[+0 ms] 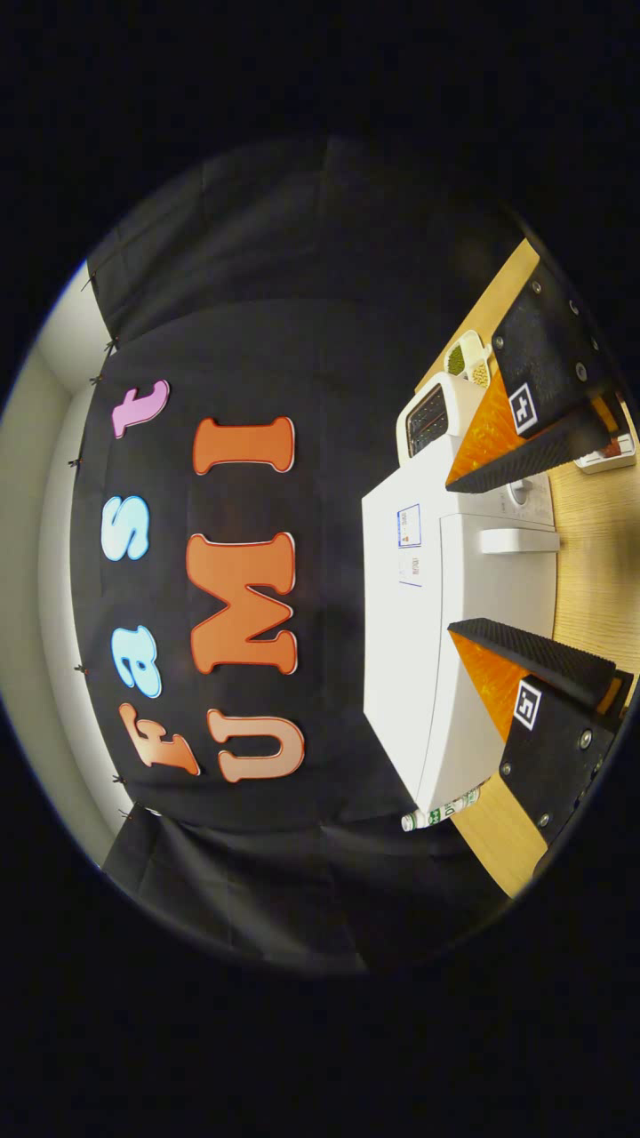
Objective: Open the microwave, put the food inside, and close the microwave door.
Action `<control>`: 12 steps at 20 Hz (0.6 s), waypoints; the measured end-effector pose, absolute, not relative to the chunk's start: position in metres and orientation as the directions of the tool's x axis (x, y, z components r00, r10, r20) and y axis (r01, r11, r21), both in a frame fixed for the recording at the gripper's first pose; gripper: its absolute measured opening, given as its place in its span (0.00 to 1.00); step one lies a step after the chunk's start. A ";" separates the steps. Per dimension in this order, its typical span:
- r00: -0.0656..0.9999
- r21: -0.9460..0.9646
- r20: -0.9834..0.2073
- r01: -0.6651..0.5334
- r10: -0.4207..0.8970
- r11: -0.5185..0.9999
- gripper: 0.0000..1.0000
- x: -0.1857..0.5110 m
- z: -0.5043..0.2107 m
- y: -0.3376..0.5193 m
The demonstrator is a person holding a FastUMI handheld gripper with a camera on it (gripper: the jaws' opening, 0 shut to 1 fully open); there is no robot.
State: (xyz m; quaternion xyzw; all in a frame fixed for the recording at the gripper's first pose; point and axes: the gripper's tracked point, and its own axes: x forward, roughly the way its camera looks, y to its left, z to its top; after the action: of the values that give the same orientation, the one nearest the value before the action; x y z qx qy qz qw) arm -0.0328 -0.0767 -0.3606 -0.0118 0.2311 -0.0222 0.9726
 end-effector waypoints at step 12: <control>0.797 -0.086 -0.599 0.037 -0.082 0.996 0.47 -0.019 -0.465 -0.089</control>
State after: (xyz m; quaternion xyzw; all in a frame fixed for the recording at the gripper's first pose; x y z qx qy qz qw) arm -0.0193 -0.0885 -0.4651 -0.0351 0.3171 -0.0313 0.9472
